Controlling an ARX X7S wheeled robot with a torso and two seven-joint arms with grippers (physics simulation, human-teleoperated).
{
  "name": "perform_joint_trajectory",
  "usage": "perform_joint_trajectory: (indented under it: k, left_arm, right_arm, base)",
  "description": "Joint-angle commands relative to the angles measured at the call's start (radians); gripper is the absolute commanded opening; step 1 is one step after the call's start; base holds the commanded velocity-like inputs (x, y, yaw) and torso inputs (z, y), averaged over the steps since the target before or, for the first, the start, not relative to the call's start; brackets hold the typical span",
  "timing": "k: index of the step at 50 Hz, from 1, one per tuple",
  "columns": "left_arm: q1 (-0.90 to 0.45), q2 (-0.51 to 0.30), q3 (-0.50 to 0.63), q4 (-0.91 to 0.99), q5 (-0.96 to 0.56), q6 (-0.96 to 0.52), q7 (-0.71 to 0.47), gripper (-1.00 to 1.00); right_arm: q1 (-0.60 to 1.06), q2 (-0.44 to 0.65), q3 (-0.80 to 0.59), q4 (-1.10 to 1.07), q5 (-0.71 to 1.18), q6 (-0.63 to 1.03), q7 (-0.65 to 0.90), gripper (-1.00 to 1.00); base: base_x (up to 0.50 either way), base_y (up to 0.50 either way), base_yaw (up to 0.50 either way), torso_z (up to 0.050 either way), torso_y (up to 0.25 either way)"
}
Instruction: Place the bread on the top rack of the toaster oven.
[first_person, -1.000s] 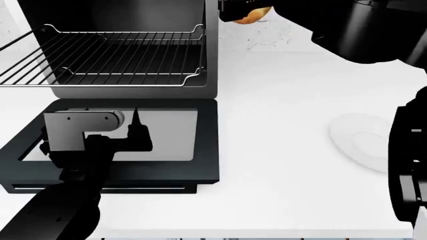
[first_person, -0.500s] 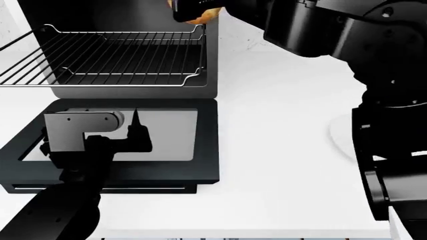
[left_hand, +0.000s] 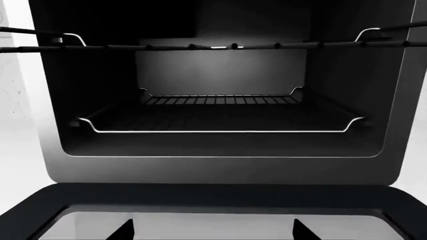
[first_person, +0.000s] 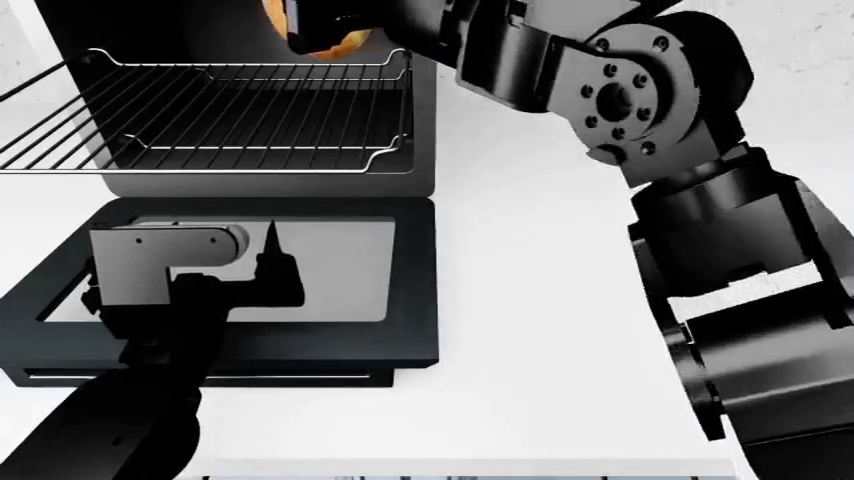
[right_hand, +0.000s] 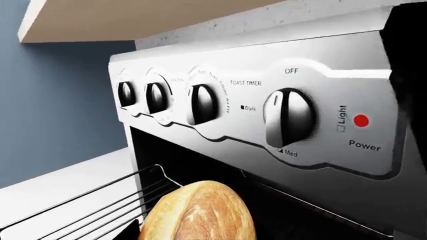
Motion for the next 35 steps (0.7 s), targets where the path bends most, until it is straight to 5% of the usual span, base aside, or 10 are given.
perform_joint_trajectory:
  k: [1,14,29,30,35]
  left_arm:
    - [0.000,0.020,-0.028,-0.004,0.006,0.006,0.021,1.00]
    - [-0.001,0.018,-0.023,-0.003,0.002,0.007,0.014,1.00]
    - [0.002,0.014,-0.022,-0.008,-0.005,0.014,0.011,1.00]
    - [0.004,0.014,-0.021,-0.008,-0.004,0.016,0.011,1.00]
    - [0.003,0.013,-0.018,-0.009,-0.007,0.017,0.009,1.00]
  right_arm:
    - [0.073,-0.072,-0.278,0.270,0.144,-0.255,-0.176,-1.00]
    - [0.177,-0.073,-0.871,0.386,0.676,-0.524,-0.235,-1.00]
    - [0.207,-0.073,-0.988,0.388,0.797,-0.588,-0.255,-1.00]
    - [0.208,-0.073,-0.990,0.387,0.798,-0.588,-0.255,1.00]
    - [0.216,-0.072,-0.992,0.377,0.801,-0.594,-0.264,1.00]
  base:
    - [0.00,0.00,0.00,0.000,0.000]
    - [0.00,0.00,0.00,0.000,0.000]
    - [0.00,0.00,0.00,0.000,0.000]
    - [0.00,0.00,0.00,0.000,0.000]
    - [0.00,0.00,0.00,0.000,0.000]
